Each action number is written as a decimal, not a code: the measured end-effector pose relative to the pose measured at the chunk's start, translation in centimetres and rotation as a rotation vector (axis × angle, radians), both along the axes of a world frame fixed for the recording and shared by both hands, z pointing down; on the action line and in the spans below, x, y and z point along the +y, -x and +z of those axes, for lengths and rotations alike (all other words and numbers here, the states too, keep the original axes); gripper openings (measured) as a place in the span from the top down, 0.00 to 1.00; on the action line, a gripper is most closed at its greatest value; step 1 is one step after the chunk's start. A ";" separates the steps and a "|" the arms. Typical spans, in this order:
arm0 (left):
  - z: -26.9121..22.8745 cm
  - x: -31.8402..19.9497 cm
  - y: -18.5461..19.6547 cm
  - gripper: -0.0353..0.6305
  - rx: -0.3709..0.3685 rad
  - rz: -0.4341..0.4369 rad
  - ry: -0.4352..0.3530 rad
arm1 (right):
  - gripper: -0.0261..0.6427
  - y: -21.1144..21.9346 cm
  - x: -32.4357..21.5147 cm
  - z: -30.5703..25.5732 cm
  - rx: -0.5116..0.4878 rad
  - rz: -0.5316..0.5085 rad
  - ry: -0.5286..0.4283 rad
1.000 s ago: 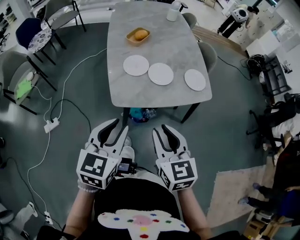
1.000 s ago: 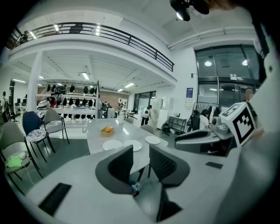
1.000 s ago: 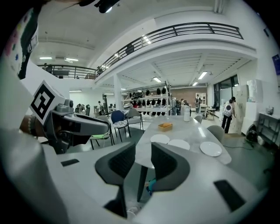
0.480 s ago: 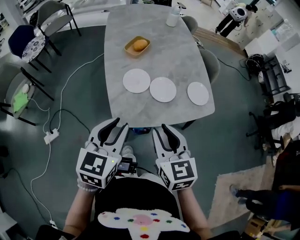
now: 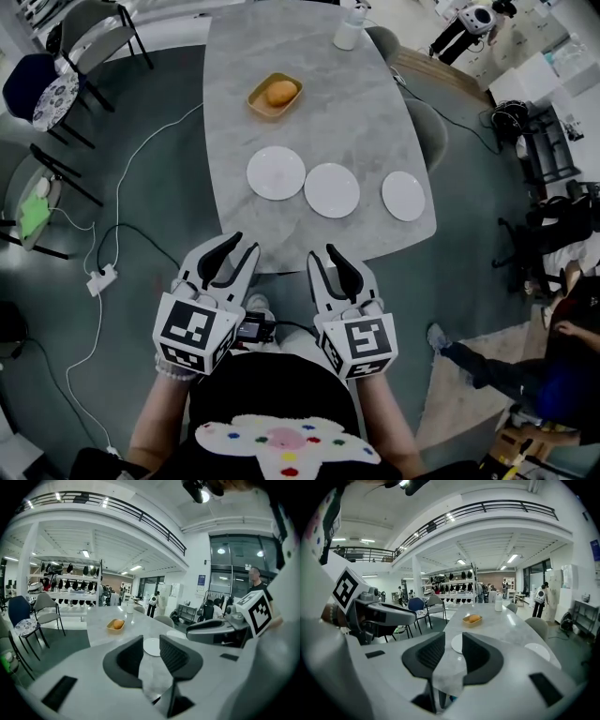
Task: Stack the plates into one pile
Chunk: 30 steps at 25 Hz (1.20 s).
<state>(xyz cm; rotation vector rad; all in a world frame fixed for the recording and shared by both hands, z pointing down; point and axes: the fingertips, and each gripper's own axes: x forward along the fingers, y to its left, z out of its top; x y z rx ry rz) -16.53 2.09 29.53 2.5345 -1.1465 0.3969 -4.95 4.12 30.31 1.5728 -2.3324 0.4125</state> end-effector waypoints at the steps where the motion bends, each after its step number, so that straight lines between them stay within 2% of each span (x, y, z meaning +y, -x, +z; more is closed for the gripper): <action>1: 0.2 -0.3 0.1 0.77 0.001 0.003 0.003 | 0.82 0.1 -0.3 0.1 0.001 0.003 0.002; 16: 1.0 -1.9 -0.2 0.78 0.027 0.028 0.034 | 0.82 -0.2 -1.5 1.3 0.009 0.040 0.027; 30: 2.1 -2.7 -2.8 0.81 0.014 -0.016 0.064 | 0.82 -3.0 -2.9 1.9 -0.020 0.002 0.038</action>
